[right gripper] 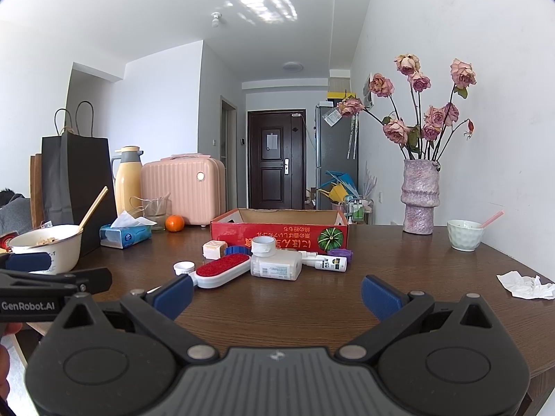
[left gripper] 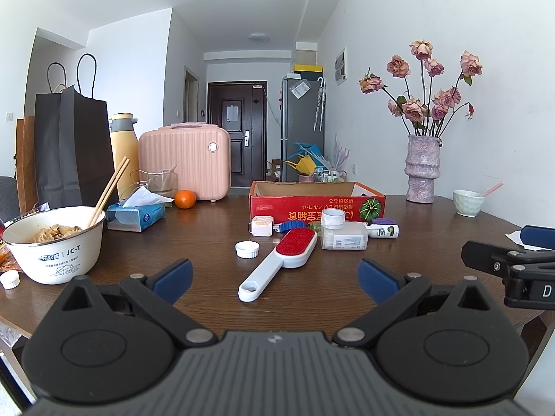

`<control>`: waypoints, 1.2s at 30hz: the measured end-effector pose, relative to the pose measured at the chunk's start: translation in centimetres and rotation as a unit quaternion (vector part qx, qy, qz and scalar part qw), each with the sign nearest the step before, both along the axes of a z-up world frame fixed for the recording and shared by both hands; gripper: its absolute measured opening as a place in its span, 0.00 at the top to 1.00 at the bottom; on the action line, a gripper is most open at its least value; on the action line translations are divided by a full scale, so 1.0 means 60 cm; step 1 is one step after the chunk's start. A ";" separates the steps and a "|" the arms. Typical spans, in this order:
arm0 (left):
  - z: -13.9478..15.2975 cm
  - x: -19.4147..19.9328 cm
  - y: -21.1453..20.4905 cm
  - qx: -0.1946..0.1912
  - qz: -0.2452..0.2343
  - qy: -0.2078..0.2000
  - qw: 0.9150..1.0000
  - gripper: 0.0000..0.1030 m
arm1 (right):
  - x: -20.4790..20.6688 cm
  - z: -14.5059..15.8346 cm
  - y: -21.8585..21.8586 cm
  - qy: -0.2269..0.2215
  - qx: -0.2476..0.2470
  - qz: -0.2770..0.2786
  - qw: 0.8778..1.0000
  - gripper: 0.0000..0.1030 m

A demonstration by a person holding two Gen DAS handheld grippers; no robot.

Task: Organize rigid objects
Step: 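Move the left tool to the red lint roller and close on its handle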

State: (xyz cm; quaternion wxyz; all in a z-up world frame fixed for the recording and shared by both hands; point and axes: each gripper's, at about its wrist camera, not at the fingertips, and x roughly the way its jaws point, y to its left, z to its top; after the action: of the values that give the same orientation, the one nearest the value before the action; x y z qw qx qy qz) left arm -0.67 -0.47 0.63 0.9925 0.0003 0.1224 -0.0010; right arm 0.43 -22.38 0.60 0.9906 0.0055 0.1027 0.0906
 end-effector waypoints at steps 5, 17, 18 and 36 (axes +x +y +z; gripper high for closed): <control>0.002 -0.001 -0.001 -0.001 -0.001 0.000 1.000 0.00 | 0.008 0.004 0.005 0.005 -0.001 0.001 1.000 0.00; 0.003 0.062 -0.004 0.003 -0.013 0.020 1.000 0.00 | 0.057 -0.005 0.010 0.023 -0.002 0.000 1.000 0.00; 0.002 0.068 -0.003 0.003 -0.014 0.023 1.000 0.00 | 0.061 -0.005 0.010 0.025 -0.003 -0.001 1.000 0.00; -0.015 0.164 0.003 -0.003 -0.012 0.052 0.999 0.00 | 0.154 -0.016 0.021 0.062 -0.011 -0.001 0.998 0.00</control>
State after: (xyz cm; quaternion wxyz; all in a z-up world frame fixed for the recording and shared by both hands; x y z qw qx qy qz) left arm 9.15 -0.27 -0.25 0.9847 -0.0010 0.1739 -0.0134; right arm 9.69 -21.12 -0.36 0.9823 0.0005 0.1650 0.0881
